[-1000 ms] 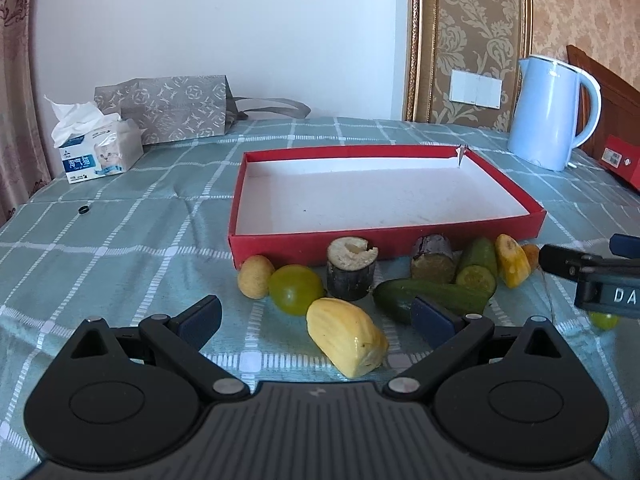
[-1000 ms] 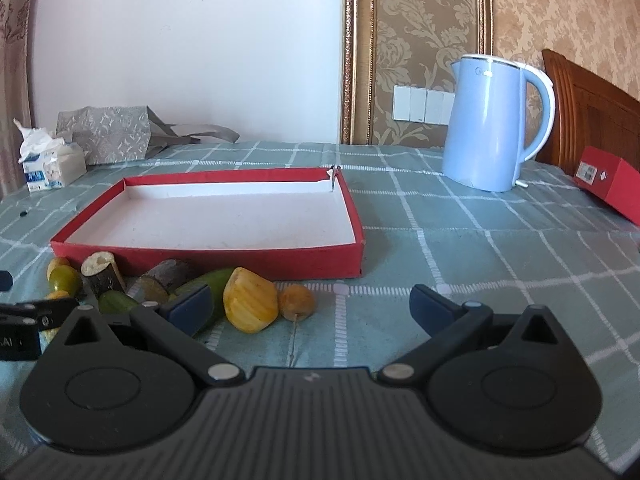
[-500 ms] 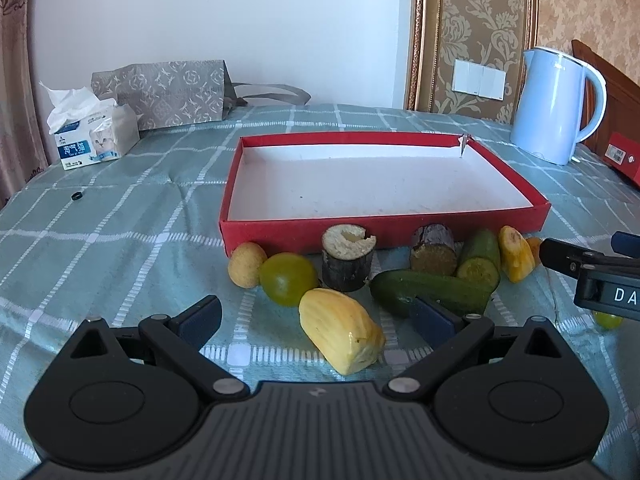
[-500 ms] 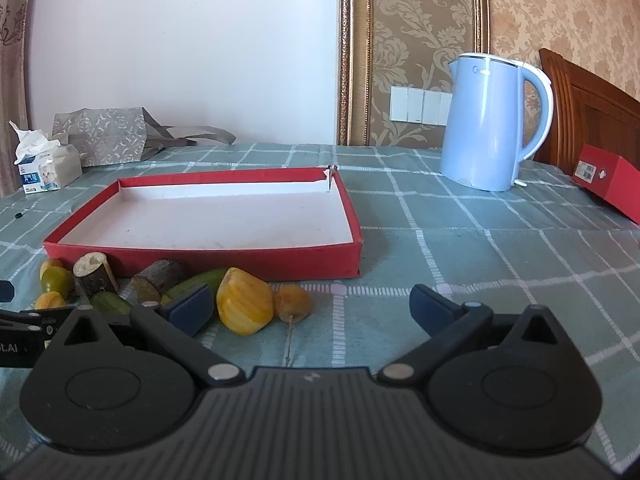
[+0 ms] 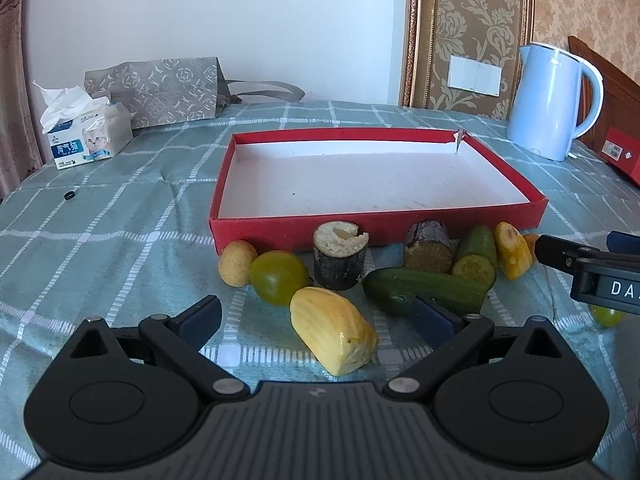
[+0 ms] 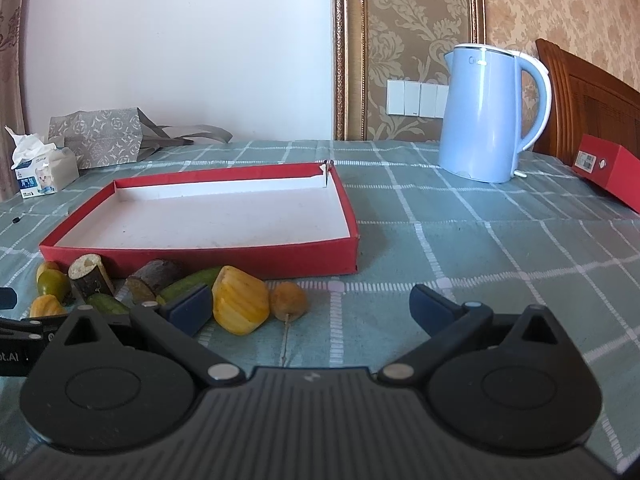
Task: Organize fruits
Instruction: 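Move the left gripper toward the yellow jackfruit chunk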
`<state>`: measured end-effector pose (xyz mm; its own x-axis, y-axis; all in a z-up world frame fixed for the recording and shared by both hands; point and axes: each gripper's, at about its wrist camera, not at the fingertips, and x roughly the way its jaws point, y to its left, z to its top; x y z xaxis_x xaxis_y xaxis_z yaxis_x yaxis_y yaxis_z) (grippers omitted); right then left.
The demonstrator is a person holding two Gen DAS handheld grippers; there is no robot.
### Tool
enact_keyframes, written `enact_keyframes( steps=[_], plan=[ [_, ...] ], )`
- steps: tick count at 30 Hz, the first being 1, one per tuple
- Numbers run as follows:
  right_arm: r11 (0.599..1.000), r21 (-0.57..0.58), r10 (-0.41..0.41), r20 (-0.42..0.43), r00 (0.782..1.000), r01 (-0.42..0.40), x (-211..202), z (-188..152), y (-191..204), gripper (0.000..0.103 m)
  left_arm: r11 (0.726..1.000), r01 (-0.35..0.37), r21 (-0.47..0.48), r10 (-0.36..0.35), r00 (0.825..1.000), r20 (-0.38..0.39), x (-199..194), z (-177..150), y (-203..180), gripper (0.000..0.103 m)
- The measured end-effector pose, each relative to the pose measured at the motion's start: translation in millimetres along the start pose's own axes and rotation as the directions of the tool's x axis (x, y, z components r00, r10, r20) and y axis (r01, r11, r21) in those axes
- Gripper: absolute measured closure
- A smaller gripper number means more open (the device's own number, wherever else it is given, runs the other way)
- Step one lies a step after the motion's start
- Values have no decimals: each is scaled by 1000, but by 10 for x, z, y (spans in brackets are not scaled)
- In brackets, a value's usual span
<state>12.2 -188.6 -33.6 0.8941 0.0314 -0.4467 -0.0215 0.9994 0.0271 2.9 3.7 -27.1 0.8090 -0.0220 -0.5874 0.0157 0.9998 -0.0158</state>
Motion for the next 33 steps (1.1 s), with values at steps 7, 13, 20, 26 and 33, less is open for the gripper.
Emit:
enact_keyframes(
  steps=[7, 13, 20, 26, 33],
  plan=[
    [1000, 17, 8, -4, 1000, -8, 6, 2, -18, 0, 1000, 4, 6, -4, 1000, -4, 4, -11, -9, 1],
    [1000, 7, 18, -14, 1000, -18, -41, -12, 20, 0, 1000, 9, 7, -9, 1000, -8, 9, -14, -35, 1],
    [1000, 24, -9, -2, 1000, 9, -93, -29, -21, 0, 1000, 17, 2, -17, 1000, -12, 27, -14, -40, 1],
    [999, 50, -6, -12, 1000, 7, -55, -40, -84, 0, 1000, 22, 10, -22, 1000, -14, 23, -22, -59, 1],
    [998, 59, -10, -9, 1000, 11, -44, -43, -98, 0, 1000, 21, 16, -21, 1000, -12, 35, -53, -55, 5]
  ],
)
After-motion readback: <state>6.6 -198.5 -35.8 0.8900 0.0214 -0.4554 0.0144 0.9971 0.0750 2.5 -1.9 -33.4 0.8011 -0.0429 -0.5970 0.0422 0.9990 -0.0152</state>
